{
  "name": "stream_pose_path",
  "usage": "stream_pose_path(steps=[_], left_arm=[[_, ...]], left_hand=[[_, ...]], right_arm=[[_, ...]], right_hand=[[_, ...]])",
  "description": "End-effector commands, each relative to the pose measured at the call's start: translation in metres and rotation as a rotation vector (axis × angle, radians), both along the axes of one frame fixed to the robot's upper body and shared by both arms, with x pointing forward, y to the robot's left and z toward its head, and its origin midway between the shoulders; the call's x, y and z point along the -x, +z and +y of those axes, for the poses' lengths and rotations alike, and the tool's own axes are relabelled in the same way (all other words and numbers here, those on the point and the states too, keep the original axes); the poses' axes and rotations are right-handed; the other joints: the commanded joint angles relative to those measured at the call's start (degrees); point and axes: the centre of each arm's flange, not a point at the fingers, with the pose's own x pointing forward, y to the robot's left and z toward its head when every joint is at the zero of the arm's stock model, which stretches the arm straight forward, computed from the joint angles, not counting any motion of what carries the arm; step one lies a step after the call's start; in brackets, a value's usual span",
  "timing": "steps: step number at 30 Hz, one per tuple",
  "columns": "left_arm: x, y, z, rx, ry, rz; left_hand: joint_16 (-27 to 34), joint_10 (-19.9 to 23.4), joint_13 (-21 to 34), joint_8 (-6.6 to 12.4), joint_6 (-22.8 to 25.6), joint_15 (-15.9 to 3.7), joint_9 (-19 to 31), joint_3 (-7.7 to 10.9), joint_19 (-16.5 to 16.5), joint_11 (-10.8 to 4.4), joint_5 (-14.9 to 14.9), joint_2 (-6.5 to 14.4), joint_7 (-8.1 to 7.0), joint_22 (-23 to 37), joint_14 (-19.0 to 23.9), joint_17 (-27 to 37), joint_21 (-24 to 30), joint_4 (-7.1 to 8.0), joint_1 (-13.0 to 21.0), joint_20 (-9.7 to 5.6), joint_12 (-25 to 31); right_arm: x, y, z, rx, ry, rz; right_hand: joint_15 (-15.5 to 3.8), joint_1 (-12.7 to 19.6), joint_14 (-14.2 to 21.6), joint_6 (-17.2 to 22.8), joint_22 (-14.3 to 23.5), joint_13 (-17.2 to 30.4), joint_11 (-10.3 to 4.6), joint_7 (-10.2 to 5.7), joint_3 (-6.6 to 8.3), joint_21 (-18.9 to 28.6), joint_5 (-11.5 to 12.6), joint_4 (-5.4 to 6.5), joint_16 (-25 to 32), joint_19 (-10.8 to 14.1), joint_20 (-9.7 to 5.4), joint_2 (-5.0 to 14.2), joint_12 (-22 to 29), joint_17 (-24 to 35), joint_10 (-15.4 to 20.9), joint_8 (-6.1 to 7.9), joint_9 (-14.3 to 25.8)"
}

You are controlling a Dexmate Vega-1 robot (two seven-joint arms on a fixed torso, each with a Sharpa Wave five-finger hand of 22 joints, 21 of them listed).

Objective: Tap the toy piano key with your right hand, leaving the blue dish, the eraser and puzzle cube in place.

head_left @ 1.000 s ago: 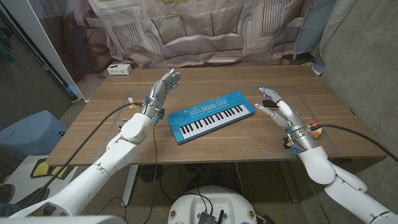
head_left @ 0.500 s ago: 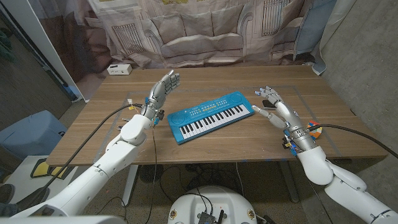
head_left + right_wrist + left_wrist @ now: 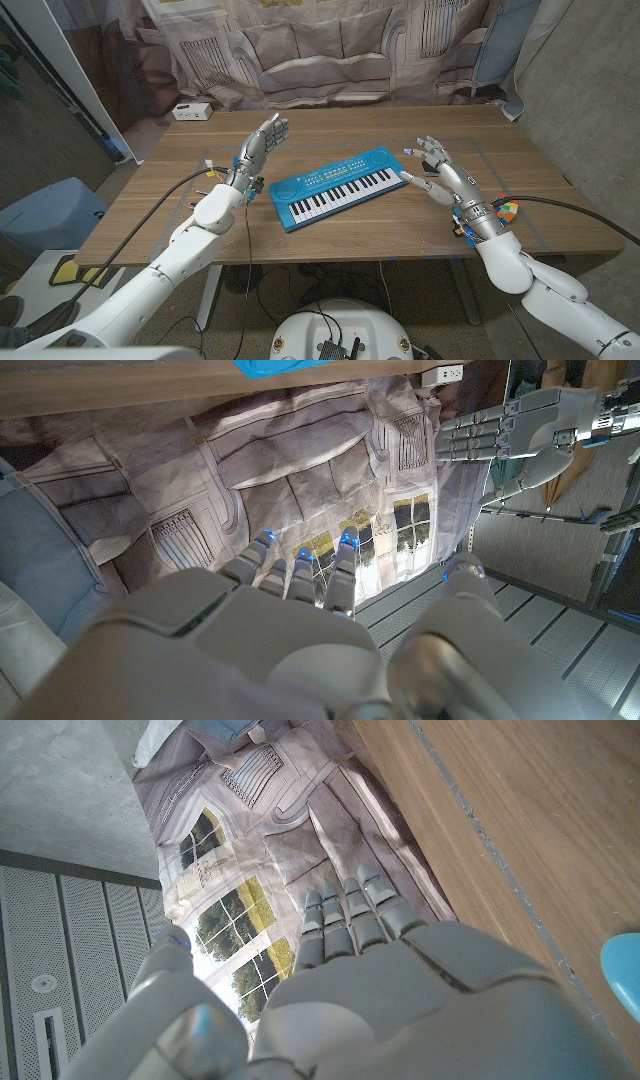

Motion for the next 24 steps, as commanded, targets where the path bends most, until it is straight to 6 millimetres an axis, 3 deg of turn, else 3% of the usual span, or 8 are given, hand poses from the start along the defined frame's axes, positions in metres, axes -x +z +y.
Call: stream_pose_path(steps=[1,3,5,6,12,24], left_arm=[[-0.001,0.0,0.0,-0.002,-0.002,0.002],[0.0,0.002,0.0,0.001,0.003,-0.002],[0.001,0.005,0.001,-0.004,0.006,-0.009],[0.002,0.007,0.002,-0.008,0.011,-0.012],[0.004,0.01,0.004,-0.005,0.018,-0.022],[0.002,0.008,0.004,-0.004,0.013,-0.02]], left_hand=[[0.0,0.2,0.3,-0.15,0.1,0.39,0.3,-0.15,-0.1,-0.49,0.2,0.1,0.16,0.2,0.3,0.2,0.1,-0.01,0.5,0.52,-0.1],[0.0,0.2,0.3,-0.14,0.1,0.37,0.3,-0.16,-0.1,-0.5,0.2,0.1,0.18,0.2,0.4,0.2,0.1,-0.01,0.5,0.56,-0.1],[0.0,0.3,0.3,-0.14,0.1,0.36,0.3,-0.16,-0.1,-0.44,0.2,0.1,0.18,0.2,0.4,0.2,0.1,-0.01,0.5,0.55,-0.1],[0.0,0.3,0.3,-0.13,0.1,0.34,0.3,-0.16,-0.1,-0.46,0.2,0.1,0.16,0.2,0.3,0.2,0.0,-0.01,0.5,0.52,-0.1],[-0.1,0.1,0.3,-0.14,0.1,0.33,0.3,-0.17,-0.1,-0.62,0.2,0.2,0.14,0.2,0.3,0.2,0.0,-0.01,0.5,0.48,-0.2],[-0.1,0.1,0.3,-0.18,0.1,0.35,0.3,-0.19,-0.2,-0.55,0.2,0.2,0.04,0.2,0.2,0.2,0.0,-0.01,0.6,0.54,-0.2]], right_arm=[[0.001,0.012,0.006,0.089,-0.049,0.024],[0.001,0.014,0.006,0.111,-0.065,0.034],[0.001,0.017,0.008,0.129,-0.092,0.044],[0.001,0.017,0.008,0.135,-0.096,0.05],[0.001,0.021,0.011,0.166,-0.124,0.053],[0.0,0.025,0.012,0.208,-0.169,0.056]], right_hand=[[-0.2,-0.1,-2.3,1.6,0.4,0.3,-0.36,-0.2,-0.33,-0.1,0.3,0.1,-0.2,-2.9,1.99,0.6,-0.4,0.0,-2.2,0.32,0.2],[-0.2,-0.2,-4.4,2.1,0.4,0.3,-0.64,-0.36,-0.18,-0.2,0.2,0.24,-0.3,-5.5,1.58,1.2,-0.8,0.1,-5.3,0.04,0.2],[-0.68,-0.4,-7.7,5.0,0.5,0.2,-2.78,-0.7,0.09,0.2,-0.1,0.45,-0.3,-8.6,0.9,2.23,-0.6,0.2,-9.9,0.31,0.2],[-0.77,-0.6,-9.0,5.4,0.5,0.2,-3.06,-0.64,0.14,0.2,-0.2,0.54,-0.3,-10.0,0.62,2.53,-0.7,0.2,-11.9,0.14,0.2],[-1.05,-1.4,-13.6,5.6,0.6,0.2,-3.61,-0.95,0.18,-0.2,-0.3,0.92,-0.4,-16.0,-0.73,3.29,-0.3,0.4,-16.1,-0.52,0.3],[-0.75,-1.7,-14.9,5.6,0.6,0.3,-3.54,-1.07,0.15,0.0,-0.3,1.03,-0.2,-17.9,-1.2,3.45,-0.1,0.4,-16.9,-0.72,0.3]])
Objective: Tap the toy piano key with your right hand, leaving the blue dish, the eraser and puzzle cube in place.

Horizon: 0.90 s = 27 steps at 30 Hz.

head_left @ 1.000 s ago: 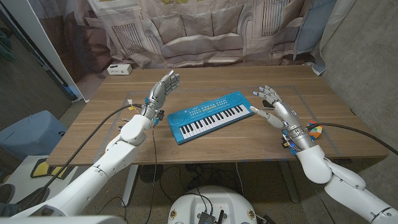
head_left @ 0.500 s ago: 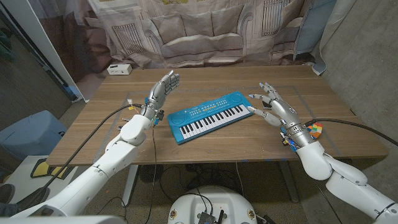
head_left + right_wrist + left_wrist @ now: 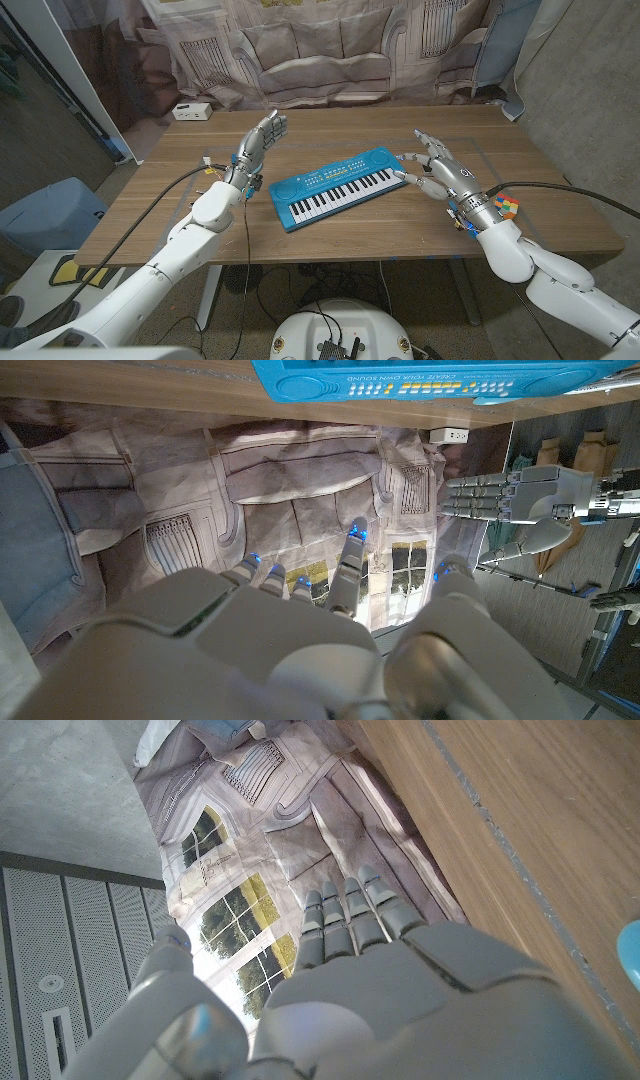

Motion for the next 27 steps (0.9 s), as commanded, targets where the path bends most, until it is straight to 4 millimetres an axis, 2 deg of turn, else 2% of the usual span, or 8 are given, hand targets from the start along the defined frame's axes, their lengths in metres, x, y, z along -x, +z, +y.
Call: stream_pose_path(steps=[1,17,18,19,27], left_arm=[[0.0,0.001,0.001,0.0,0.001,-0.004],[0.001,-0.004,0.001,0.005,-0.001,-0.008],[0.001,-0.004,0.002,0.006,0.001,-0.01],[0.002,-0.004,0.002,0.008,0.001,-0.01],[0.001,-0.007,0.004,0.011,0.0,-0.004]], left_hand=[[-0.1,0.2,0.3,-0.16,0.2,0.4,0.3,-0.19,0.1,-0.27,0.2,0.2,0.1,0.2,0.2,0.2,0.0,-0.01,0.6,0.23,-0.2],[-0.1,0.3,0.3,-0.22,0.1,0.29,0.3,-0.23,0.1,-0.23,0.2,0.3,0.1,0.2,0.1,0.2,-0.1,-0.01,0.6,0.32,-0.2],[0.0,0.4,0.3,-0.17,0.2,0.16,0.3,-0.24,0.2,-0.41,0.2,0.3,0.1,0.2,0.4,0.2,0.0,0.0,0.6,0.22,-0.2],[0.1,0.5,0.3,-0.16,0.3,0.05,0.3,-0.24,0.4,-0.5,0.2,0.3,0.05,0.2,0.6,0.3,0.0,0.0,0.6,0.16,-0.2],[0.0,0.7,0.3,-0.12,0.4,-0.07,0.3,-0.28,0.6,-0.29,0.2,0.3,-0.02,0.2,0.6,0.2,0.1,-0.01,0.6,-0.03,-0.2]], right_arm=[[-0.001,0.005,0.003,0.054,-0.053,0.005],[-0.003,0.009,0.021,0.148,-0.126,0.028],[-0.003,0.009,0.022,0.154,-0.131,0.026],[-0.004,0.009,0.023,0.157,-0.133,0.025],[-0.006,0.01,0.029,0.177,-0.131,0.041]], right_hand=[[0.21,-0.2,-12.9,0.2,0.1,0.3,0.1,0.1,0.09,0.0,0.0,0.18,0.2,-6.8,-0.62,0.56,0.3,0.3,-3.8,-0.37,0.3],[0.23,-0.3,-13.4,0.2,0.1,0.2,0.07,-0.36,0.21,0.1,0.0,0.22,0.5,-8.3,-0.66,0.88,0.6,0.2,-3.7,-0.5,0.3],[0.23,-0.3,-13.5,-0.6,0.1,0.2,0.04,-0.54,0.27,0.2,0.0,0.21,0.5,-8.4,-0.74,0.96,0.7,0.2,-3.9,-0.8,0.3],[0.3,-0.5,-14.0,-2.6,0.1,0.3,0.51,0.09,0.25,0.4,0.0,0.23,0.6,-9.1,-0.62,0.97,0.6,0.3,-4.5,-1.49,0.3],[0.28,-0.7,-14.8,-2.8,0.1,0.3,0.49,-0.37,0.23,0.4,-0.1,0.27,0.6,-9.9,-0.59,0.97,0.6,0.3,-4.9,-1.45,0.4]])
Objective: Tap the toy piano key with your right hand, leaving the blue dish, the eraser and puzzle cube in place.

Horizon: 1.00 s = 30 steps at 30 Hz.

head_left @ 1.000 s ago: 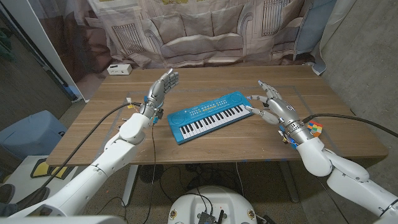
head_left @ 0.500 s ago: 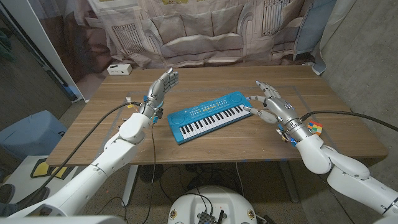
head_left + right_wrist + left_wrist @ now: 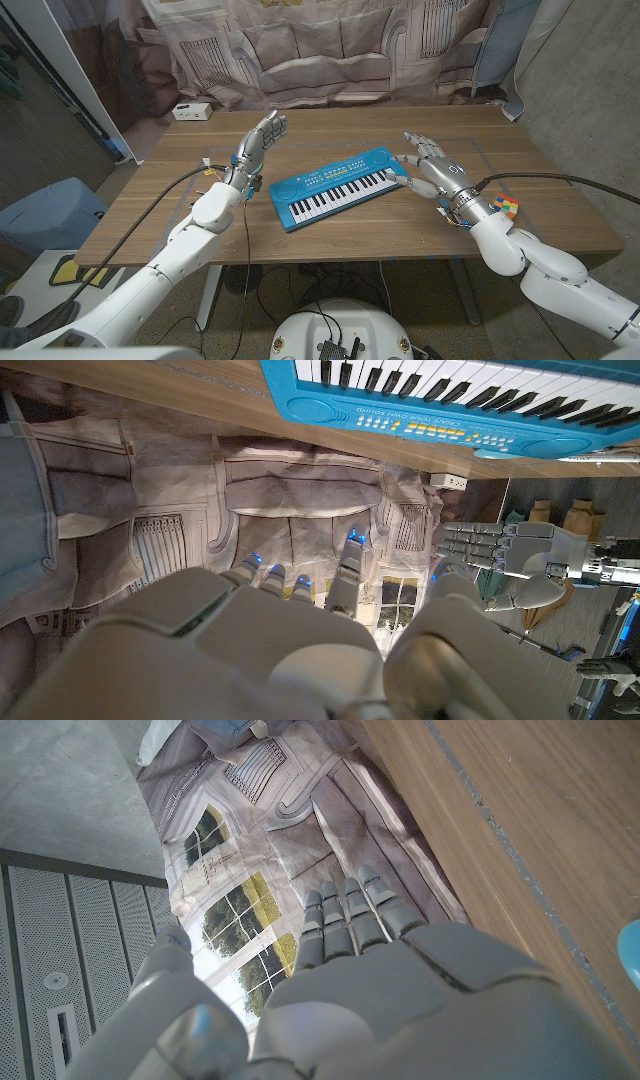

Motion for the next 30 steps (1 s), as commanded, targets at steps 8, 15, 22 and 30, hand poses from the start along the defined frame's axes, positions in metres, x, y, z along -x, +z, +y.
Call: stream_pose_path(steps=[8,15,22,30], left_arm=[[0.001,-0.004,0.004,0.006,-0.002,0.0],[0.0,-0.003,0.007,-0.011,-0.008,0.009],[0.001,0.002,0.008,-0.02,-0.008,-0.001],[0.003,0.012,0.008,-0.04,-0.007,-0.013]], left_hand=[[-0.1,0.3,0.1,-0.09,0.5,-0.01,0.3,-0.31,0.5,0.11,0.2,0.0,0.06,0.2,0.4,0.2,0.0,-0.02,0.3,0.12,-0.1],[-0.1,0.0,0.1,-0.17,0.3,-0.03,0.3,-0.36,0.3,-0.17,0.2,0.0,0.0,0.2,0.2,0.2,-0.1,-0.02,0.3,0.23,-0.2],[-0.2,0.0,0.1,-0.21,0.2,-0.02,0.3,-0.4,0.2,-0.03,0.2,0.0,-0.01,0.2,0.2,0.2,-0.1,-0.02,0.3,0.4,-0.2],[-0.2,0.1,0.1,-0.21,0.2,-0.01,0.3,-0.46,0.2,-0.18,0.2,0.0,-0.02,0.2,0.1,0.2,-0.2,-0.02,0.3,0.39,-0.2]], right_arm=[[-0.005,0.005,0.014,0.074,-0.058,0.067],[-0.009,0.007,0.019,0.101,-0.058,0.1],[-0.014,0.006,0.024,0.123,-0.057,0.12],[-0.02,0.003,0.023,0.133,-0.078,0.145]], right_hand=[[0.28,-0.4,-15.5,-2.1,0.1,0.3,0.66,-0.09,0.23,0.3,-0.1,0.37,0.4,-11.1,-0.02,0.53,0.3,0.3,-5.5,-0.68,0.1],[0.27,-0.7,-15.7,-2.7,0.2,0.3,0.7,-0.33,0.14,0.4,-0.1,0.52,0.6,-11.6,0.06,0.53,0.4,0.4,-5.8,-0.67,0.1],[0.31,-1.0,-15.6,-3.7,0.2,0.3,0.75,-0.84,0.08,0.7,-0.1,0.67,0.8,-11.6,0.09,0.58,0.5,0.4,-5.6,-0.81,0.1],[0.38,-1.3,-15.6,-3.5,0.2,0.3,0.78,-0.85,0.04,0.8,0.0,0.77,0.9,-11.7,0.22,0.6,0.6,0.5,-5.7,-0.47,0.1]])
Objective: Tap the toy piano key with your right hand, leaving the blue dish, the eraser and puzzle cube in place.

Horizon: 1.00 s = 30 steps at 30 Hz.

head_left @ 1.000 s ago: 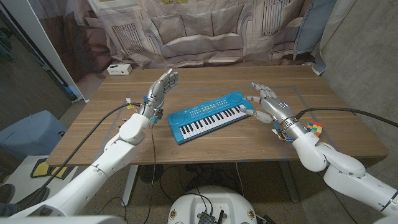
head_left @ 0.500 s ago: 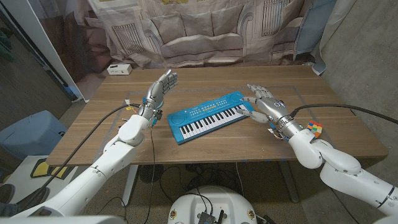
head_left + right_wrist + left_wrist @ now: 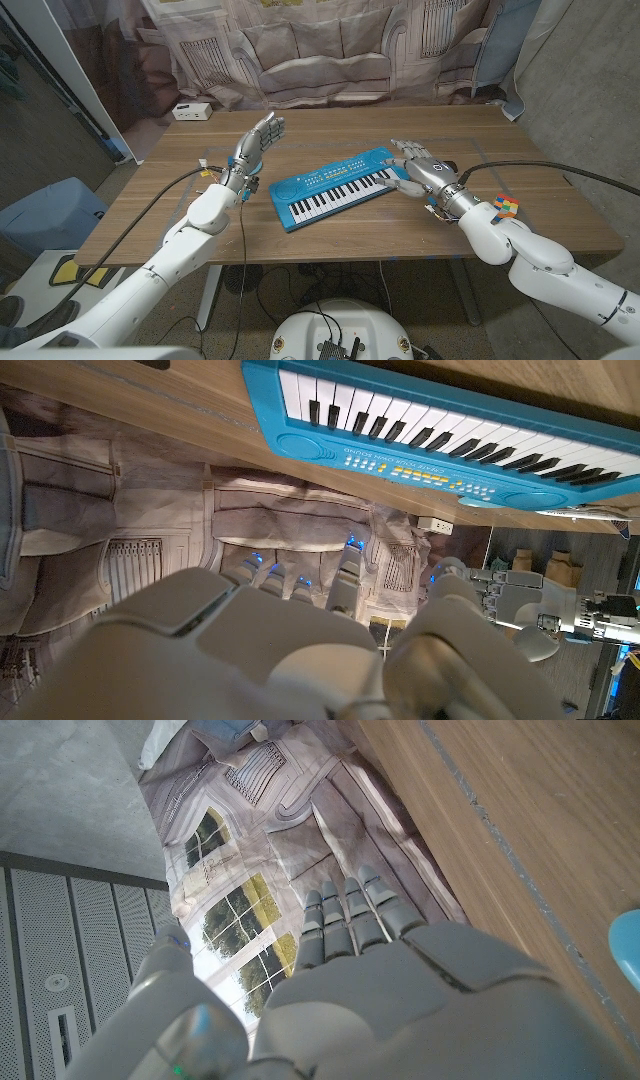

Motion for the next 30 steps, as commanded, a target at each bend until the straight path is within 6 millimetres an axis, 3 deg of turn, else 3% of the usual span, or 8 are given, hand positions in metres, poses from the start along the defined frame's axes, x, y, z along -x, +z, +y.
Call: stream_pose_path(steps=[1,30], left_arm=[[0.002,0.013,0.001,-0.027,-0.002,-0.015],[0.006,0.011,0.007,-0.022,0.005,-0.013]], left_hand=[[-0.2,0.1,0.1,-0.04,0.2,-0.06,0.3,-0.23,0.1,0.02,0.2,0.0,-0.05,0.2,0.1,0.2,-0.2,0.23,0.3,0.36,0.0],[-0.1,0.1,0.1,-0.02,0.2,0.11,0.3,-0.3,0.2,-0.14,0.2,0.1,0.03,0.3,0.2,0.2,-0.2,0.24,0.3,0.42,0.0]], right_arm=[[-0.009,-0.003,0.002,0.027,-0.026,0.046],[-0.025,-0.005,0.007,0.045,-0.048,0.124]], right_hand=[[0.38,-0.6,-15.6,0.3,0.2,0.3,0.23,-0.11,-0.04,0.3,0.0,0.38,0.5,-11.7,0.21,-0.08,0.6,0.2,-5.7,0.19,0.1],[0.41,-1.8,-15.9,3.6,0.2,0.3,-0.32,-0.38,-0.27,0.7,0.1,0.96,0.9,-12.2,0.33,0.09,0.7,0.3,-6.1,1.6,0.1]])
